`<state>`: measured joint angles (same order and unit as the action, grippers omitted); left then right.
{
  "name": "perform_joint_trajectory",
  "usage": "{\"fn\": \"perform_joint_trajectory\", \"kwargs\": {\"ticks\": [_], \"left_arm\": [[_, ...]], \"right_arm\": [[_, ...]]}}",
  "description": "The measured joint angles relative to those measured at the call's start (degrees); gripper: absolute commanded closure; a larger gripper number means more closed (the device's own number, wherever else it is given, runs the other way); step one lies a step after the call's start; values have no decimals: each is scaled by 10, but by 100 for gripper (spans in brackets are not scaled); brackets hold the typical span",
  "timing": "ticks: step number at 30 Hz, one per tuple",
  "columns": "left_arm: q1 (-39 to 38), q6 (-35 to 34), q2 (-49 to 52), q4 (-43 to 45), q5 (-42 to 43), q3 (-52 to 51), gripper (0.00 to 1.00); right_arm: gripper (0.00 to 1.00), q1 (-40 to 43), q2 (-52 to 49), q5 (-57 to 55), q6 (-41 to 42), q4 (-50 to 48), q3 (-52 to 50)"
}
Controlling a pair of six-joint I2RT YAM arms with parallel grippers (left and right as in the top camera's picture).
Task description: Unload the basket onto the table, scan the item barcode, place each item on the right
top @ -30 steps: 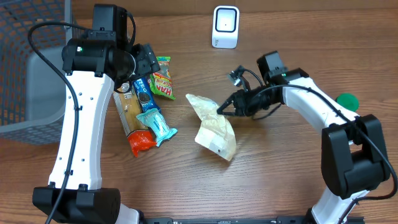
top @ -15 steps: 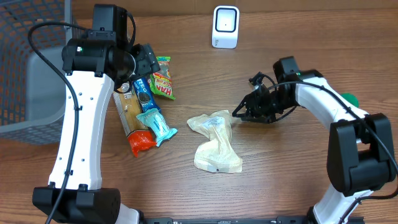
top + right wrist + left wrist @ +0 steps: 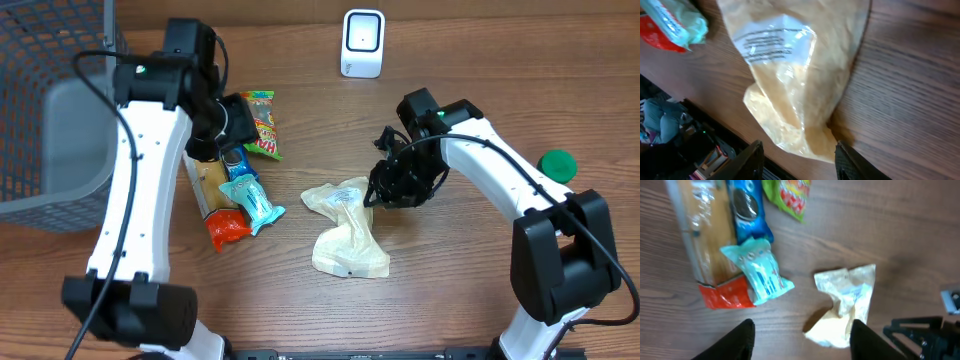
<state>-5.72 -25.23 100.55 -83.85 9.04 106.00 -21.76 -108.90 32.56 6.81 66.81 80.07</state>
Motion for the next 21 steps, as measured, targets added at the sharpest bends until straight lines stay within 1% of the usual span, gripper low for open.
{"fn": "perform_joint_trajectory", "kwargs": {"ticks": [5, 9, 14, 16, 21], "left_arm": [[-22, 20, 19, -6, 19, 0, 46], [-43, 39, 19, -8, 30, 0, 41], [-60, 56, 19, -13, 35, 0, 40], [-61, 59, 19, -3, 35, -3, 40], [-62, 59, 19, 26, 34, -15, 38]], "right_arm": [[53, -1, 0, -2, -4, -13, -30], [52, -5, 0, 10, -11, -36, -65], [52, -20, 0, 21, -12, -61, -79], [53, -25, 0, 17, -4, -79, -85], [59, -39, 0, -16, 35, -129, -111]]}}
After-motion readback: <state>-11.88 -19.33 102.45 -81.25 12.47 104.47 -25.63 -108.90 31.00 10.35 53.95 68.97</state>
